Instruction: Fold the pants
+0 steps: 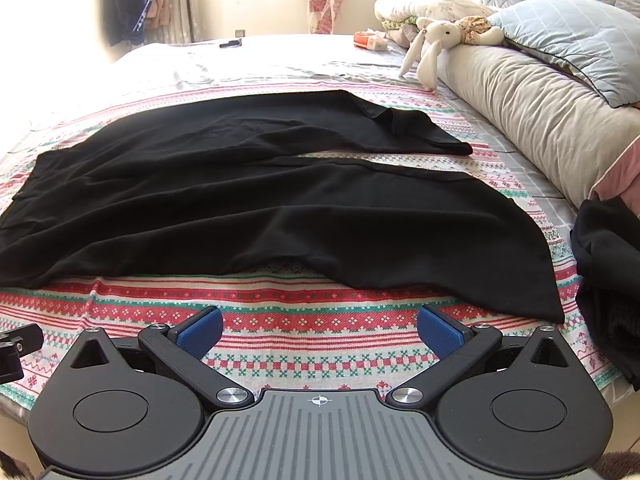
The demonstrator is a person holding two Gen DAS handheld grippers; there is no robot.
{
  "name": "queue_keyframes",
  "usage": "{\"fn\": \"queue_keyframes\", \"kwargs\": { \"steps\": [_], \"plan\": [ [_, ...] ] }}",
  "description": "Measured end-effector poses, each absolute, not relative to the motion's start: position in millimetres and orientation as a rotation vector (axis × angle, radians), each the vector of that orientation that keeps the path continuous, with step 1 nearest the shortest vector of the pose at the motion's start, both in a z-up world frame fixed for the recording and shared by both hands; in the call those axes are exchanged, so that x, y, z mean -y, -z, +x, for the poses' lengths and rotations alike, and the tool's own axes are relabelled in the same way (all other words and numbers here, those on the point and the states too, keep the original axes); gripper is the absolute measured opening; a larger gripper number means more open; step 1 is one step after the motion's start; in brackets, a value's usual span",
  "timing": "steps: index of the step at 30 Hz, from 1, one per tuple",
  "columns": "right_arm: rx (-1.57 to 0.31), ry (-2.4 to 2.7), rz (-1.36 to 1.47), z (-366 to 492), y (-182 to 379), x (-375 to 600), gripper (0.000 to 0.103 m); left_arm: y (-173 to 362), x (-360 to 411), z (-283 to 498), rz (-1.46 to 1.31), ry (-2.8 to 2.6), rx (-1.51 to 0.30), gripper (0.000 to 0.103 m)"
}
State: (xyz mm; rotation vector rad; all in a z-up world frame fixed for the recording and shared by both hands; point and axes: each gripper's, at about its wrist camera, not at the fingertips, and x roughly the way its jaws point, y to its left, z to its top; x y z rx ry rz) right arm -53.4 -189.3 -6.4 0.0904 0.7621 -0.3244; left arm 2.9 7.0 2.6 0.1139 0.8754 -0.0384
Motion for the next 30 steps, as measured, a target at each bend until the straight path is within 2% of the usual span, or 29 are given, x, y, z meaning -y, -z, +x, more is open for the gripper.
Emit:
{"fn": "queue_keyframes", "kwargs": {
  "steps": [30],
  "plan": [
    [-0.772,0.314,0.096,-52.4,6.6,188.2,0.103,1.8,-6.5,1.3,0.113,0.032,-0.879,0.103]
  ]
}}
